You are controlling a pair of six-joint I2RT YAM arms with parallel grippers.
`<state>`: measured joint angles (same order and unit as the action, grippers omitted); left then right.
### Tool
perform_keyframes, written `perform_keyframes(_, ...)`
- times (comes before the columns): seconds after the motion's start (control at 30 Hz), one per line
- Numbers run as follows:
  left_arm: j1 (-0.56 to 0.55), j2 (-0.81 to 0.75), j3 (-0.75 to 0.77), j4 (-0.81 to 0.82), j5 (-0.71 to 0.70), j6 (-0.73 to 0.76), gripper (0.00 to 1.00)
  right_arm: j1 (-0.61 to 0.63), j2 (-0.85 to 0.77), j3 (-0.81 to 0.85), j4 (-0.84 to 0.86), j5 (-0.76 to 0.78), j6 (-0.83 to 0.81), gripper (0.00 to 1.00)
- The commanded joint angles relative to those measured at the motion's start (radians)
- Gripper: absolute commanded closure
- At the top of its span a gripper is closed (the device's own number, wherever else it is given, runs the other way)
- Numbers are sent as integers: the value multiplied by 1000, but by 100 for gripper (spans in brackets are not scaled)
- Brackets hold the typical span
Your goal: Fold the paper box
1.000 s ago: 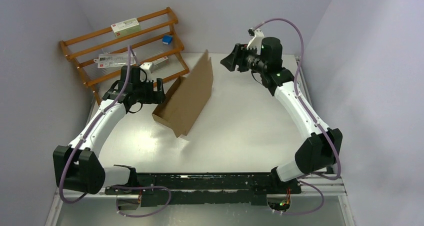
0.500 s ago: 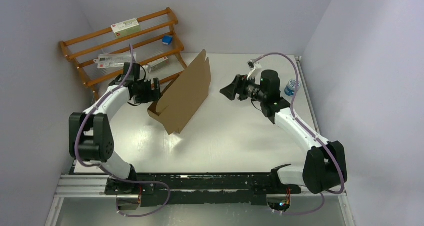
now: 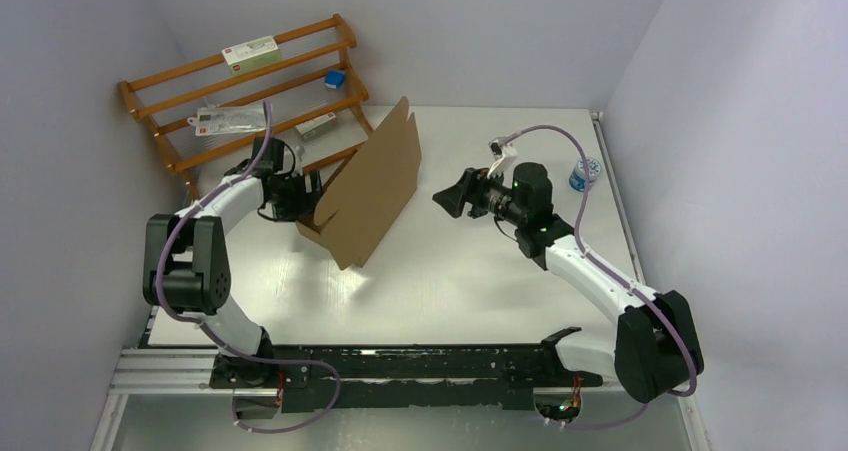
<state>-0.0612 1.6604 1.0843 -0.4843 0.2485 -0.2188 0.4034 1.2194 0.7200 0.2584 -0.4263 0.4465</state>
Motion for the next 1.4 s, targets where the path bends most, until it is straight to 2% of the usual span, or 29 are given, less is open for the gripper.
perform_keyframes(0.0,9,-84,-106,33,103,-53,19,5,-16,-36,28,28,27,24)
perform_keyframes(0.17,-1,-227,-236,97,222,-142,20,6,-27,-52,14,72,36,23)
perform_keyframes(0.27,-50,-313,-306,161,262,-221,20,5,-25,-54,-2,107,40,23)
perform_keyframes(0.57,-312,-415,-439,304,171,-407,20,6,-29,-47,-55,263,10,21)
perform_keyframes(0.83,-604,-476,-563,586,44,-644,20,4,46,68,-119,415,-63,20)
perform_keyframes(0.93,-697,-473,-540,605,-42,-632,19,3,53,93,-137,491,-75,19)
perform_keyframes(1.03,-735,-457,-502,605,-80,-584,18,3,41,91,-140,535,-82,18)
perform_keyframes(1.13,-738,-441,-454,600,-96,-528,18,3,5,55,-144,561,-62,18)
perform_keyframes(1.27,-731,-463,-333,473,-239,-371,15,3,-71,-5,-188,584,-53,16)
perform_keyframes(1.37,-669,-482,-292,445,-331,-308,13,6,-129,-27,-250,570,-56,16)
